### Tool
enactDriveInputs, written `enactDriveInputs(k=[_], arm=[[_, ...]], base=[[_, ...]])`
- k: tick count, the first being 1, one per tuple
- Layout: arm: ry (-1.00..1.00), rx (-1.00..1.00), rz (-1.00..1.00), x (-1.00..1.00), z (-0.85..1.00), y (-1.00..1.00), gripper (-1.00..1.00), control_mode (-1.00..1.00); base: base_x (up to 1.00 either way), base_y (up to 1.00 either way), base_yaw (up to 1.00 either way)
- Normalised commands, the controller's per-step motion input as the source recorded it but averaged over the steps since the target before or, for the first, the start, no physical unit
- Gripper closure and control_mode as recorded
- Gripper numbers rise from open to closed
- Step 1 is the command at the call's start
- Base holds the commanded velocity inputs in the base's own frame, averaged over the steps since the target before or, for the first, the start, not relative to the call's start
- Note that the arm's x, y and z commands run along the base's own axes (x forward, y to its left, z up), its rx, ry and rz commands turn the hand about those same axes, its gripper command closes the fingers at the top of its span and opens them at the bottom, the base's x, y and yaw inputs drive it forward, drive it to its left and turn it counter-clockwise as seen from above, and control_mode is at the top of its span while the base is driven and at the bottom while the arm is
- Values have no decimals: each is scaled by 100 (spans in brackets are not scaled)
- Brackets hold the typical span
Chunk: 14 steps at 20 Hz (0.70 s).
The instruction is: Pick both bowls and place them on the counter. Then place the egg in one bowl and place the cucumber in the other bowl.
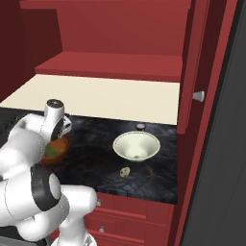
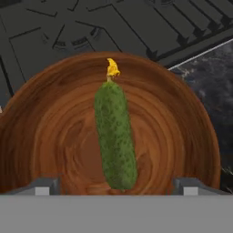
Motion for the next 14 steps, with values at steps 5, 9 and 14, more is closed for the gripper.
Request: enactDriveInputs(k=[5,9,14], arm=[[0,0,-11,-40,52,-58,-100,-100],[0,0,-27,-46,23,-80,-100,-100],[7,0,-34,-43,16,-80,-100,-100]], base=[[0,0,0],[0,0,0],[0,0,0]])
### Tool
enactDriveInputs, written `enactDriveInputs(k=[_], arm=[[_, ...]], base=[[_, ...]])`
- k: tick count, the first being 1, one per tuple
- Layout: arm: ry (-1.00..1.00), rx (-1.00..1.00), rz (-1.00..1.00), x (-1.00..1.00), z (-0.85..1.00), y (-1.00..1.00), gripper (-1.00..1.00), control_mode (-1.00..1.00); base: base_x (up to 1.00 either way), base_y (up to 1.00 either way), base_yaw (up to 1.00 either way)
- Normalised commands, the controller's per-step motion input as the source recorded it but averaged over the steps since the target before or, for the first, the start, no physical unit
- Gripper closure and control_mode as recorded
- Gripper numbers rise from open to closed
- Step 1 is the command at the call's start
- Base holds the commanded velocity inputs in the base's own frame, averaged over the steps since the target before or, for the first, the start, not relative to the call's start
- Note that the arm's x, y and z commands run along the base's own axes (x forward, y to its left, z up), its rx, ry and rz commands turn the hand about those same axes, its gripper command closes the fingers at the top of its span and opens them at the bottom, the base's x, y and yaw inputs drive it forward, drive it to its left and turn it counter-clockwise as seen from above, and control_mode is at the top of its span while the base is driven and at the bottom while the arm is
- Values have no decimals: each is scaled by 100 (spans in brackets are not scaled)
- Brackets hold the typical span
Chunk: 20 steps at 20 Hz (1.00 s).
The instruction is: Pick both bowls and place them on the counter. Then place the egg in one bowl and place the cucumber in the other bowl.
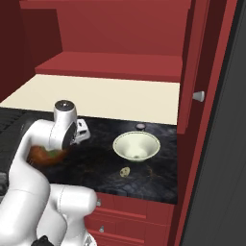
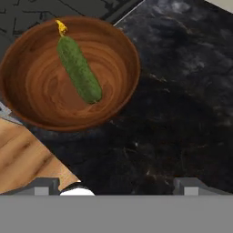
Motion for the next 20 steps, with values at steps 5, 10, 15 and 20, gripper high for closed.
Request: enactDriveInputs(k=[5,10,15,20], arm=[[12,0,-37,-32,7,-75,-100,-100],[17,0,-39,-24,0,-70,-100,-100],[19,0,-38,-23,-1,-68,-100,-100],[9,2,-25,-15,-31,-65,-100,-100]], base=[[0,0,0],[0,0,0],[0,0,0],[0,0,0]])
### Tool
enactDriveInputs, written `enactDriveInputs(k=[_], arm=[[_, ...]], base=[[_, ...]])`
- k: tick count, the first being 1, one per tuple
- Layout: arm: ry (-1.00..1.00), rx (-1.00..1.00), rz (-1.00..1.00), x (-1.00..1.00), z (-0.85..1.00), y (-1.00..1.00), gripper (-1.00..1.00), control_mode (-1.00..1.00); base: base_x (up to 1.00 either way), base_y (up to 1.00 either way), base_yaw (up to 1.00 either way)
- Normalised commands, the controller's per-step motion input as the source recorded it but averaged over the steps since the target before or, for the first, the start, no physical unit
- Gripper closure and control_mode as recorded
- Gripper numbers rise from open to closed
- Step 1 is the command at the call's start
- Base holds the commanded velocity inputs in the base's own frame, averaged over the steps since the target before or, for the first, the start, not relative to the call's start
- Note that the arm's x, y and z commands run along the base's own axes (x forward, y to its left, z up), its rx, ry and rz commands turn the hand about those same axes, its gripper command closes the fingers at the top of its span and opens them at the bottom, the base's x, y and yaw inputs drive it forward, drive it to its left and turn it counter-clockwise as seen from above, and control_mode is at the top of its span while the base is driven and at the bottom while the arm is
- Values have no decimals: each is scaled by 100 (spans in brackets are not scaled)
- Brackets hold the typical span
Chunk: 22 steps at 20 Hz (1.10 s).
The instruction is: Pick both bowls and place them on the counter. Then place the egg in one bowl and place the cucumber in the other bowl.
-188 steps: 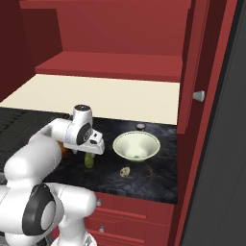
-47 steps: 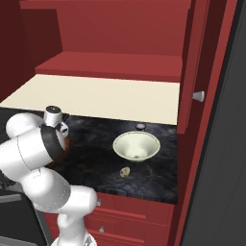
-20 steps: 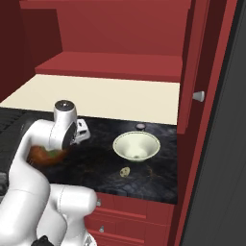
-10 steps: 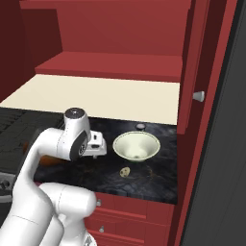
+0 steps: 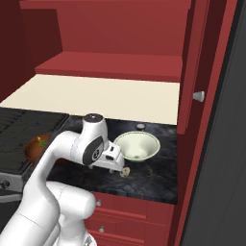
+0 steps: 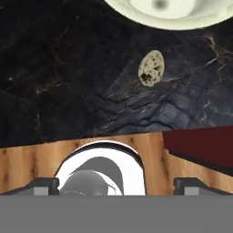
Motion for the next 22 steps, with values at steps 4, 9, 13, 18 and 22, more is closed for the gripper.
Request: enactDriveInputs(k=[4,9,13,18,22], arm=[[10,3,-20,1,-21,-62,-100,-100],[10,0,-16,31,-23,-28,-100,-100],[11,0,-11,55,-16,-4,-100,-100],[10,0,-5,53,-15,-3,-100,-100],[8,0,0,37,-24,-26,-100,-100]], base=[[0,0,0],[0,0,0],[0,0,0],[0,0,0],[0,0,0]])
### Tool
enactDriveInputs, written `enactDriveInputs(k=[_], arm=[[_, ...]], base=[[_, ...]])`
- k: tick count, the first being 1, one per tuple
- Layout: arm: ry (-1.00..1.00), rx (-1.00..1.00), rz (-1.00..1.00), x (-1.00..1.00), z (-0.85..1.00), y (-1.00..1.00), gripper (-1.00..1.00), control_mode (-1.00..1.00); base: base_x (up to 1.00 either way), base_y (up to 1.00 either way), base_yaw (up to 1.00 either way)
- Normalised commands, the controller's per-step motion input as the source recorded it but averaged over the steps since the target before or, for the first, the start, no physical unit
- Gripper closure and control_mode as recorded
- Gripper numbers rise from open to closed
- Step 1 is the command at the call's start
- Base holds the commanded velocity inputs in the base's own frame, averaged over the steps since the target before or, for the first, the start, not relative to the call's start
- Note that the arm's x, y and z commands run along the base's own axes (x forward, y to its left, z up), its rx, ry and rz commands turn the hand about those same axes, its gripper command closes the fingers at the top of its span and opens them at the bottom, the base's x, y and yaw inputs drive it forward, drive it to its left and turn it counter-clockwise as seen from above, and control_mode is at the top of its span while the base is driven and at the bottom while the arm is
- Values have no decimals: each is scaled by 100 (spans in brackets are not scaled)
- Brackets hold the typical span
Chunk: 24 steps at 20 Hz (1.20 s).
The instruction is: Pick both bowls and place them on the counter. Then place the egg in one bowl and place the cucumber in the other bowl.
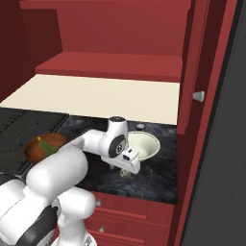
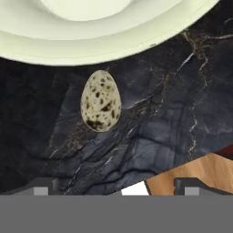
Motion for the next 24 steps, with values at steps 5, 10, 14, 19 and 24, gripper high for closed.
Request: enactDriveInputs(k=[5,10,14,19,24], arm=[[10,0,0,30,-30,-22,-100,-100],[10,2,0,21,-32,-3,-100,-100],[8,3,0,12,-24,-1,-100,-100],[3,3,0,16,-15,0,-100,-100],[2,3,0,12,-15,0,-100,-100]], base=[[0,0,0],[0,0,0],[0,0,0],[0,0,0],[0,0,0]])
